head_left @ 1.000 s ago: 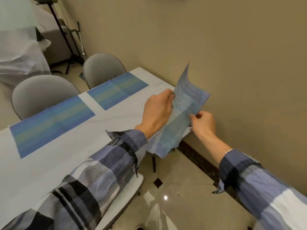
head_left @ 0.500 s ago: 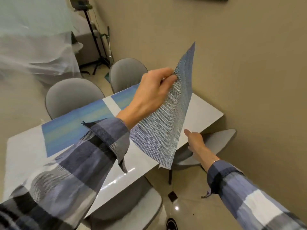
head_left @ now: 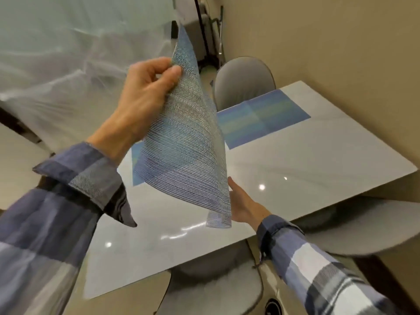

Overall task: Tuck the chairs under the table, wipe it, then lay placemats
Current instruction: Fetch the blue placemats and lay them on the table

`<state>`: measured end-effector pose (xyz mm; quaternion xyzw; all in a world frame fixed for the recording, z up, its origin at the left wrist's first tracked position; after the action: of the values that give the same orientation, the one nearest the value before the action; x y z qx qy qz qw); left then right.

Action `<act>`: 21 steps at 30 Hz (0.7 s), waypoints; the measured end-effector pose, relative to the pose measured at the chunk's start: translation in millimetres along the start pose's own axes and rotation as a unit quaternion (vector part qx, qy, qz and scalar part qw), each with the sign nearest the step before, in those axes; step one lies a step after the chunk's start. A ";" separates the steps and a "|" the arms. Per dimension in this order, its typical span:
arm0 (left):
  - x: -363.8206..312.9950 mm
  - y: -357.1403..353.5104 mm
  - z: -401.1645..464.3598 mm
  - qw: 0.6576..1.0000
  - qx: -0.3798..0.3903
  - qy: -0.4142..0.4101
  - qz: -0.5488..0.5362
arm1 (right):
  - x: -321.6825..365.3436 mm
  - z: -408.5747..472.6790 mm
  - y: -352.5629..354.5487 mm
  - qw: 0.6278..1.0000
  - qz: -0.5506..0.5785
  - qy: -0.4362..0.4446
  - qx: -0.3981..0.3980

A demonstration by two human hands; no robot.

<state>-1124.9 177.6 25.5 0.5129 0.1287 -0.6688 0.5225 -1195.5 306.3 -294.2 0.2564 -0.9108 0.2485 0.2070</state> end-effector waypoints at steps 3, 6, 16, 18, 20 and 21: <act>14.1 28.4 3.2 0.999 -0.015 0.001 0.047 | -5.9 5.7 -31.4 1.000 -0.008 0.028 -0.007; 38.1 60.0 3.8 0.993 -0.030 0.001 0.111 | 2.1 19.9 -42.3 0.994 0.007 0.078 -0.079; 206.9 124.8 -33.5 0.970 -0.036 0.172 0.168 | 24.3 22.4 -30.1 0.909 -0.138 0.249 -0.305; 227.9 126.3 -46.5 0.966 -0.030 0.188 0.175 | 22.5 19.0 -34.7 0.886 -0.174 0.275 -0.331; 248.0 126.0 -60.3 0.961 -0.031 0.196 0.192 | 18.5 23.2 -33.6 0.865 -0.207 0.291 -0.352; 260.2 130.0 -67.7 0.959 -0.031 0.205 0.196 | 15.0 24.5 -36.9 0.853 -0.227 0.299 -0.364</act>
<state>-960.7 23.3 -170.6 0.6375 0.1506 -0.4297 0.6215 -1192.3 259.7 -293.3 0.2760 -0.7468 -0.0897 0.5984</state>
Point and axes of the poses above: each hand's wrist, its own z-axis towards the middle knuckle, its own y-axis out of the back of the hand, x = y × z, the point moved 2 cm from there along z, towards the middle knuckle, and after that the axes turned 15 degrees about -x, right-handed, at the moved point
